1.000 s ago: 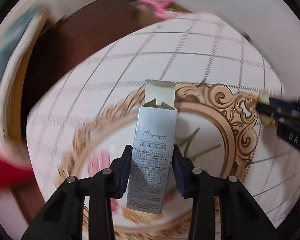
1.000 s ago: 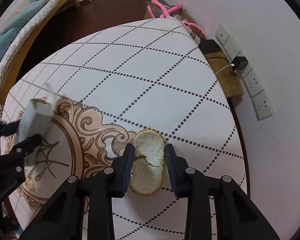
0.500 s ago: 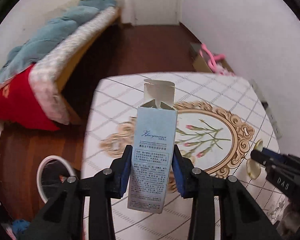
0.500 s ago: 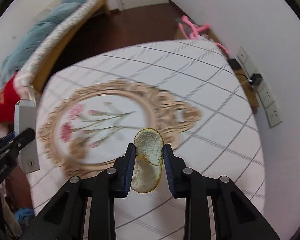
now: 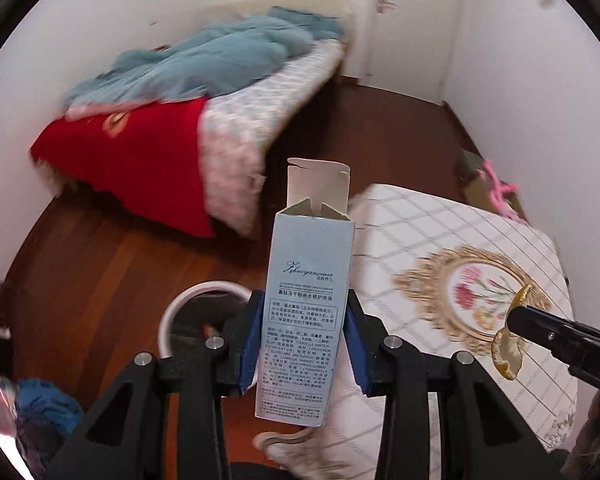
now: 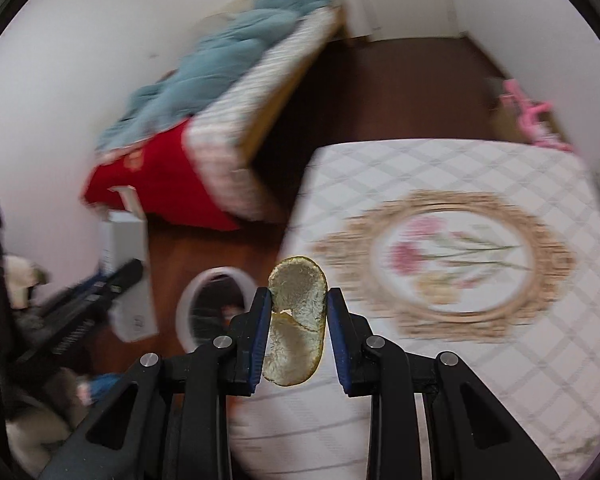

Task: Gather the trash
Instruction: 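Carry the blue box and bread slice over the bin and release both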

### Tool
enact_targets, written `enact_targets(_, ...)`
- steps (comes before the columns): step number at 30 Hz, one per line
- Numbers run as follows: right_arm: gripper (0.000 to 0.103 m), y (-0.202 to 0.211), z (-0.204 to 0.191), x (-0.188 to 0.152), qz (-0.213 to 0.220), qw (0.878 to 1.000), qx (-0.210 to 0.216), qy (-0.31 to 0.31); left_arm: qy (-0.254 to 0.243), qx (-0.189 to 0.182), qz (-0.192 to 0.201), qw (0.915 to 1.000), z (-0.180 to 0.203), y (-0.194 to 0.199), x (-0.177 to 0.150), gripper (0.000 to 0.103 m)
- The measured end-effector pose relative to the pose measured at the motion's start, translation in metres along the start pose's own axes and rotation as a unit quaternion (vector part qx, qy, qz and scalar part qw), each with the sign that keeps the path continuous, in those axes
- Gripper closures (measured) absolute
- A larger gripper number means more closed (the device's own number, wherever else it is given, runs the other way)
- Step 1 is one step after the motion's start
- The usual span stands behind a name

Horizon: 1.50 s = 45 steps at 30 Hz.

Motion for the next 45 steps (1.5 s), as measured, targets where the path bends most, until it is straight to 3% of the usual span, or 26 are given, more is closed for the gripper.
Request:
enact_targets(2,0.073,-0.023,-0.035,-0.003,-0.018,1.000,0.022,0.009,0.022,0.019,-0.010,0.9995,-0.041,-0.007,-0.007,0.069)
enact_targets(8,0.073,-0.115,-0.107,-0.030,-0.073,0.996,0.034,0.041,0.081,0.047,-0.070,0.9931,-0.133,-0.057,-0.040,0.069)
enact_targets(13,0.073,-0.207,-0.132,-0.069,-0.133,0.989,0.020,0.055,0.123,0.045,-0.143,0.9810,-0.182,-0.119,-0.080,0.069)
enact_targets(21,0.073,-0.314,-0.132,-0.125,-0.212,0.975,-0.009,0.068,0.154,0.030,-0.209,0.9652,-0.203,-0.199,-0.121,0.069)
enact_targets(29,0.072,-0.368,-0.120,-0.144,-0.238,0.968,-0.020,0.071,0.158,0.029,-0.232,0.9593,-0.204,-0.220,-0.129,0.066)
enact_targets(30,0.072,-0.371,-0.121,-0.145,-0.240,0.968,-0.019,0.070,0.158,0.032,-0.233,0.9590,-0.205,-0.221,-0.130,0.064)
enact_targets(32,0.071,-0.378,-0.122,-0.148,-0.249,0.965,-0.016,0.074,0.154,0.041,-0.229,0.9602,-0.208,-0.217,-0.130,0.048)
enact_targets(33,0.068,-0.380,-0.123,-0.149,-0.253,0.964,-0.015,0.078,0.152,0.048,-0.225,0.9612,-0.210,-0.215,-0.129,0.032)
enact_targets(35,0.051,-0.383,-0.124,-0.148,-0.249,0.964,-0.019,0.088,0.148,0.058,-0.218,0.9630,-0.212,-0.212,-0.127,0.023)
enact_targets(36,0.036,-0.382,-0.125,-0.148,-0.247,0.964,-0.023,0.094,0.144,0.069,-0.217,0.9631,-0.215,-0.207,-0.127,0.017)
enact_targets(37,0.027,-0.381,-0.125,-0.147,-0.243,0.964,-0.030,0.102,0.141,0.074,-0.216,0.9632,-0.217,-0.205,-0.127,0.005)
enact_targets(38,0.022,-0.379,-0.125,-0.146,-0.240,0.964,-0.035,0.110,0.138,0.081,-0.214,0.9638,-0.219,-0.200,-0.127,0.000)
enact_targets(40,0.006,-0.373,-0.126,-0.145,-0.238,0.962,-0.044,0.124,0.131,0.093,-0.211,0.9642,-0.222,-0.192,-0.127,0.000)
enact_targets(42,0.000,-0.364,-0.126,-0.143,-0.233,0.961,-0.053,0.136,0.127,0.101,-0.208,0.9645,-0.224,-0.183,-0.127,0.000)
enact_targets(45,0.000,-0.345,-0.126,-0.140,-0.230,0.961,-0.060,0.144,0.126,0.105,-0.198,0.9663,-0.224,-0.162,-0.125,0.000)
Point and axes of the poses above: each gripper's, at about its wrist camera, not at the fingertips, and y roughly against the way its jaws point, z to its right, x to its top, the point moved 6 cm from there along -y, roughly the way its jaws point, and after that the axes turned 13 degrees about z, right-handed, at the moved point
